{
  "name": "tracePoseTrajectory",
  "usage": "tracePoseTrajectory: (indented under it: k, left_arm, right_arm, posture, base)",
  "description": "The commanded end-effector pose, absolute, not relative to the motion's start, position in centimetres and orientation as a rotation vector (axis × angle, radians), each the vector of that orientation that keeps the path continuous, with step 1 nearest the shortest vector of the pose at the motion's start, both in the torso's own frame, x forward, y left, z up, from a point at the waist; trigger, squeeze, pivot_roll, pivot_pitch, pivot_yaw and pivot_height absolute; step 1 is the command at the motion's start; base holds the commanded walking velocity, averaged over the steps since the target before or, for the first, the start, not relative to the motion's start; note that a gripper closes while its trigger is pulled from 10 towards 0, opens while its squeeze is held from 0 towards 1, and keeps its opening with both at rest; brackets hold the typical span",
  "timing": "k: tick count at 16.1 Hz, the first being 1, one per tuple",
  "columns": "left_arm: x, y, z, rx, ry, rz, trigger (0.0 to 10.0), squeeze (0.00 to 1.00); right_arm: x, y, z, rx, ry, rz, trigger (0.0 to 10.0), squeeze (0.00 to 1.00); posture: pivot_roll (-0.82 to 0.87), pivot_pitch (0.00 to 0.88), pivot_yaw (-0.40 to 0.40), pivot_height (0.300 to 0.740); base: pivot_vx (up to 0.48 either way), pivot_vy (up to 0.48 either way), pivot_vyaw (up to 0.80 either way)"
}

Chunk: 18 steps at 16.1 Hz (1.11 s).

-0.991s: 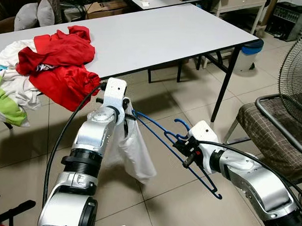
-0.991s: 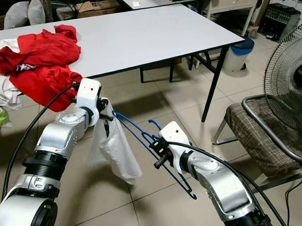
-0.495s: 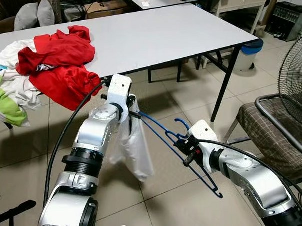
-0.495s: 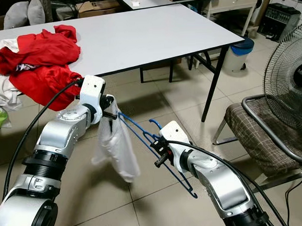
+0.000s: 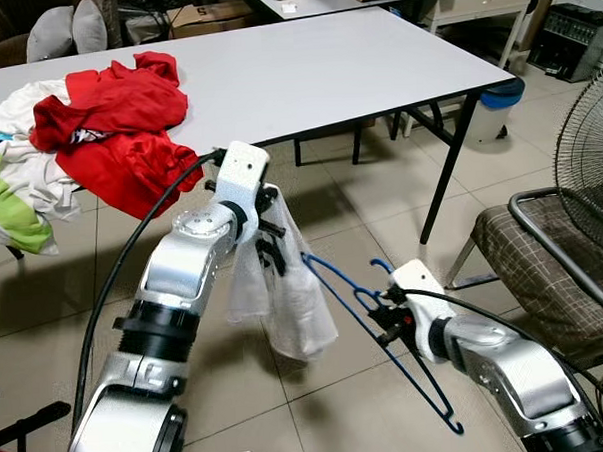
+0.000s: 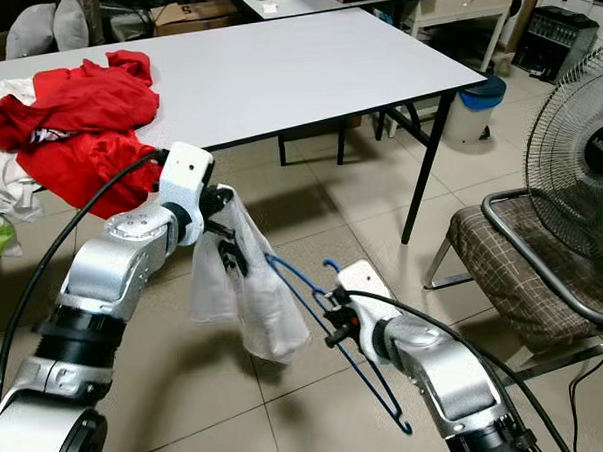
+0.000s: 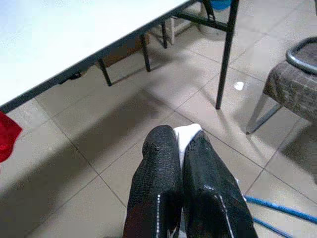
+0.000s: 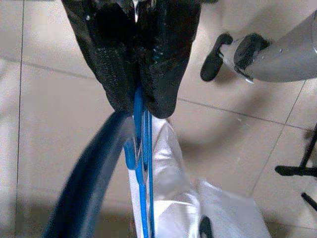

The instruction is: Hang hanger

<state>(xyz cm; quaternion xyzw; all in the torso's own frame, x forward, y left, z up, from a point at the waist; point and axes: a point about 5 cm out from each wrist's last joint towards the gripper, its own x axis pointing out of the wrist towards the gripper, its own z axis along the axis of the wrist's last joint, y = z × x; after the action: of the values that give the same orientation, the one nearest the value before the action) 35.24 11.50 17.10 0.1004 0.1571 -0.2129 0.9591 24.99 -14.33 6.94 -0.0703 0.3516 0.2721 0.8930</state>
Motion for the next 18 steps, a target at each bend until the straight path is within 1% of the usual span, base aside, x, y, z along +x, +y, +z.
tracePoseTrajectory:
  k: [1,3,5,7,10,12,15,16,18]
  left_arm:
    - [35.0,11.4,17.7,0.214,0.304,-0.460,10.0,0.00]
    - [34.5,11.0,17.8,0.243,0.305,-0.531,10.0,0.00]
    - [34.3,10.8,17.5,0.270,0.305,-0.557,10.0,0.00]
    - [34.1,10.7,17.4,0.275,0.306,-0.575,10.0,0.00]
    - [34.1,10.6,17.8,0.289,0.300,-0.600,10.0,0.00]
    - [34.0,10.7,17.9,0.292,0.299,-0.604,10.0,0.00]
    - [33.3,9.9,18.5,0.274,0.299,-0.677,10.0,0.00]
    - [32.9,9.3,19.1,0.261,0.292,-0.720,10.0,0.00]
    - [32.8,8.8,19.6,0.259,0.280,-0.743,10.0,0.00]
  right_arm:
    - [24.7,-14.8,6.4,-0.131,0.767,0.553,10.0,0.00]
    - [25.0,-14.8,6.7,-0.127,0.727,0.576,10.0,0.00]
    - [25.4,-14.3,8.0,-0.106,0.640,0.633,10.0,0.00]
    - [25.5,-14.2,8.5,-0.110,0.622,0.666,10.0,0.00]
    - [25.4,-14.6,8.1,-0.184,0.652,0.723,10.0,0.00]
    - [25.5,-14.6,8.1,-0.184,0.652,0.724,10.0,0.00]
    - [25.8,-14.6,7.6,-0.174,0.680,0.706,10.0,0.00]
    - [25.7,-14.7,6.8,-0.150,0.732,0.704,10.0,0.00]
    - [25.3,-15.0,5.7,-0.150,0.794,0.700,10.0,0.00]
  posture:
    - [-0.04,0.000,0.045,0.740]
    - [-0.04,0.000,0.043,0.740]
    - [-0.04,0.000,0.043,0.740]
    - [-0.04,0.000,0.043,0.740]
    - [-0.04,0.000,0.037,0.740]
    - [-0.04,0.000,0.037,0.740]
    - [-0.04,0.000,0.035,0.740]
    - [-0.04,0.000,0.034,0.740]
    - [-0.03,0.000,0.032,0.740]
  base:
    - [0.000,0.000,0.00]
    - [0.000,0.000,0.00]
    - [0.000,0.000,0.00]
    - [0.000,0.000,0.00]
    - [0.000,0.000,0.00]
    - [0.000,0.000,0.00]
    - [0.000,0.000,0.00]
    - [0.000,0.000,0.00]
    - [0.000,0.000,0.00]
